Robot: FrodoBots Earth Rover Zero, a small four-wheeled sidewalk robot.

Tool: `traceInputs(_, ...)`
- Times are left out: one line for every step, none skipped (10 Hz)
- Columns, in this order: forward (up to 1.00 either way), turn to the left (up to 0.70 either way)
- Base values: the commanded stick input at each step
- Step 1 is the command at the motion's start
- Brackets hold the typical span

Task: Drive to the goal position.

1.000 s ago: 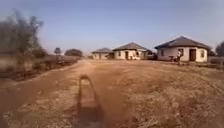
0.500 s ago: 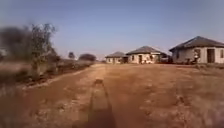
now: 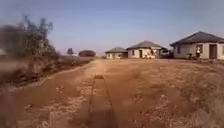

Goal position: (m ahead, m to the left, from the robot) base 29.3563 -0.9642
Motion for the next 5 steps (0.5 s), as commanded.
traceInputs(0.70,0.00)
traceInputs(0.70,0.00)
traceInputs(0.70,0.00)
traceInputs(0.70,0.00)
traceInputs(0.70,0.00)
